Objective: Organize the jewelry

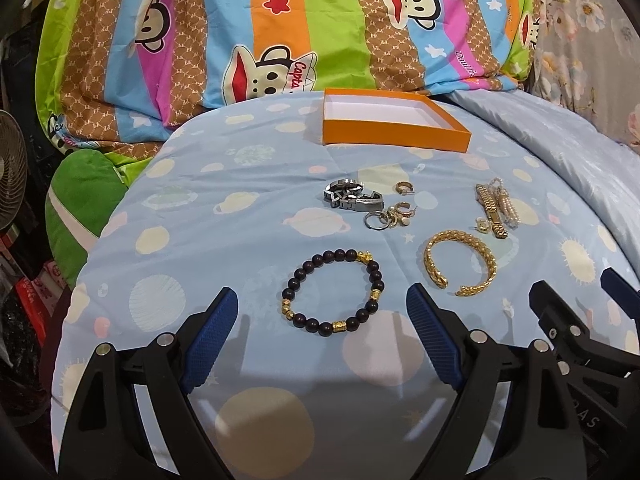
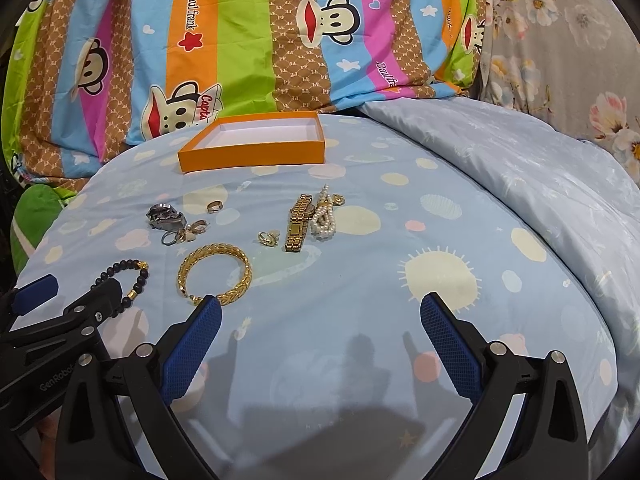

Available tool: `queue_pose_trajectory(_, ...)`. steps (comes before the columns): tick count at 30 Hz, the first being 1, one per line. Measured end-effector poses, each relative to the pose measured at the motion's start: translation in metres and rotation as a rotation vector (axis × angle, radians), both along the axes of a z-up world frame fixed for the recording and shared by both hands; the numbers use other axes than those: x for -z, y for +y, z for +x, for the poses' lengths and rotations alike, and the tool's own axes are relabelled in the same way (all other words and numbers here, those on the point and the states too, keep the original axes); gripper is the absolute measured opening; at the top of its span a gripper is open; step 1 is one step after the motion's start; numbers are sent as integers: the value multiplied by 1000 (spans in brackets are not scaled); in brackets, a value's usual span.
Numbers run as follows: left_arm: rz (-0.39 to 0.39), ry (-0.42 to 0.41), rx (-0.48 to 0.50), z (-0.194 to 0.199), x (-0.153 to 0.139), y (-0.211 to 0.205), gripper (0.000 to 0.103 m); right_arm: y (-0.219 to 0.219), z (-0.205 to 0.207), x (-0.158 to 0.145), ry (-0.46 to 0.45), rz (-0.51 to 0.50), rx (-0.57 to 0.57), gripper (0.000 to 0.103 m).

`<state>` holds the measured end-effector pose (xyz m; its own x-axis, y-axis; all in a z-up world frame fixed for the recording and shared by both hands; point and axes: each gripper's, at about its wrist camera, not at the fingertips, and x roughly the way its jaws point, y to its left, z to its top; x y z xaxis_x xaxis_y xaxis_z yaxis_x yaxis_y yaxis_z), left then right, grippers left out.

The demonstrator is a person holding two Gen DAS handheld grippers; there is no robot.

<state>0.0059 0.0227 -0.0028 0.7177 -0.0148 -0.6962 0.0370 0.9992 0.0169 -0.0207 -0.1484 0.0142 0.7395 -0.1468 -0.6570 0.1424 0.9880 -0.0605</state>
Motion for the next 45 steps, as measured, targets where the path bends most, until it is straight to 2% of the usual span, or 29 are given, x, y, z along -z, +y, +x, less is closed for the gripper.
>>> queue_pose_trajectory(13, 30, -21, -19, -3, -2, -1, 85, 0, 0, 1, -3, 11, -5, 98)
queue_pose_trajectory(45, 44, -38, -17, -5, -6, -3, 83, 0, 0, 0, -3, 13, -4, 98)
